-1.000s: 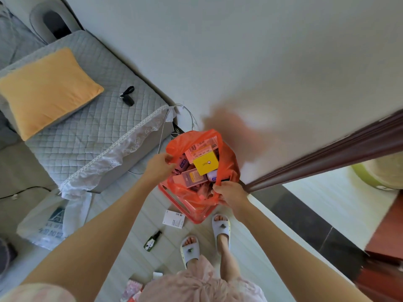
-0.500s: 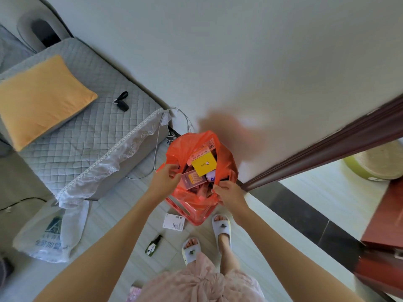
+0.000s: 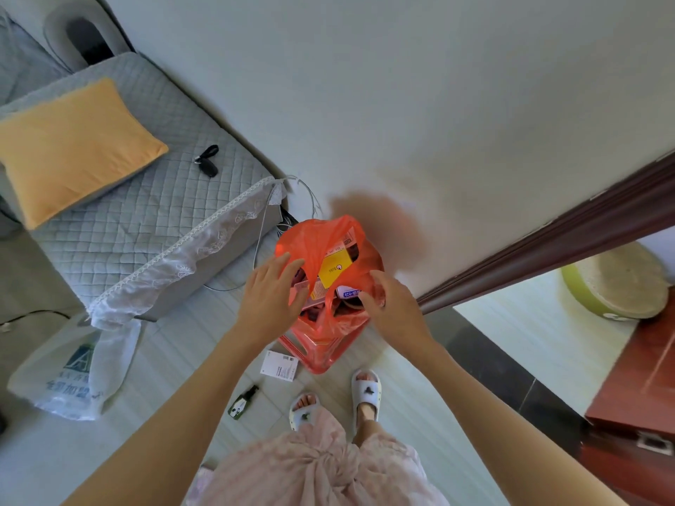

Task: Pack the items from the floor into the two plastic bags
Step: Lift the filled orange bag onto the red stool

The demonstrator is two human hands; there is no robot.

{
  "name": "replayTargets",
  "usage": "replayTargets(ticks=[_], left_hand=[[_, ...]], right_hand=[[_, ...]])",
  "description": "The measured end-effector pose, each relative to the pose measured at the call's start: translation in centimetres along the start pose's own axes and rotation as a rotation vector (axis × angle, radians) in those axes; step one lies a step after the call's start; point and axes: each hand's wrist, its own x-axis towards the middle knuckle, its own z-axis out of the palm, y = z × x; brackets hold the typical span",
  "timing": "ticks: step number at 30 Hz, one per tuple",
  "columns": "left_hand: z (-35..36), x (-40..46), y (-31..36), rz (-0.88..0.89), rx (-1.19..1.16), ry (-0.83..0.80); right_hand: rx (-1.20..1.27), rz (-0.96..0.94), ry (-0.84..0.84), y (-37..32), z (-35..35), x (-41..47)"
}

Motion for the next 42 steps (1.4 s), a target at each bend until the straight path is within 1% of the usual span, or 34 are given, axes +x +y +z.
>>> replayTargets(ticks=[4,9,11,14,16,19,22,25,28,33,38,42], left_hand=[[1.0,-3.6,1.5,-0.130,-0.054,0.019],[3.5,-9.9,4.3,-0.363,-0.157,0.121],[5.1,-12.7,6.0,-0.488,-0.207,0.177],[7.9,-17.4,8.9,-0.717,-0.290,0.190],[9.5,-21.0,10.6,-0.807,-0.318,0.217],[11.4,-26.5,12.4,-0.927,-0.337,0.303],[13.3,-31.8,13.3,-1.058,-0.347,0.354],[15.2,-36.8,14.3,-1.117,-0.364,0.418],[16.8,-42.2,15.3,-1.188,-0.394,0.450],[19.6,-54.5,15.4,-1.285,-0.424,0.457],[21.2,-68.9,13.6,-1.292,-0.355,0.440],[21.1,-76.6,11.2,-1.267,-0.355,0.387]], right_hand=[[-0.198,-0.198,-0.048,0.8,-0.8,-1.0],[-0.370,-0.442,-0.114,2.9,-0.4,-2.2],[-0.421,-0.525,-0.187,4.3,0.0,-3.0],[-0.500,-0.649,-0.313,5.9,0.6,-4.7],[-0.545,-0.734,-0.386,6.1,1.4,-6.5],[-0.590,-0.842,-0.514,5.6,3.1,-9.7],[-0.650,-0.950,-0.592,5.5,5.5,-13.4],[-0.708,-1.016,-0.672,5.8,8.0,-18.0],[-0.792,-1.077,-0.752,7.0,10.9,-23.1],[-0.776,-1.172,-0.794,9.1,17.4,-33.4],[-0.731,-1.160,-0.798,10.1,24.2,-44.6],[-0.698,-1.125,-0.772,9.5,27.9,-51.2]])
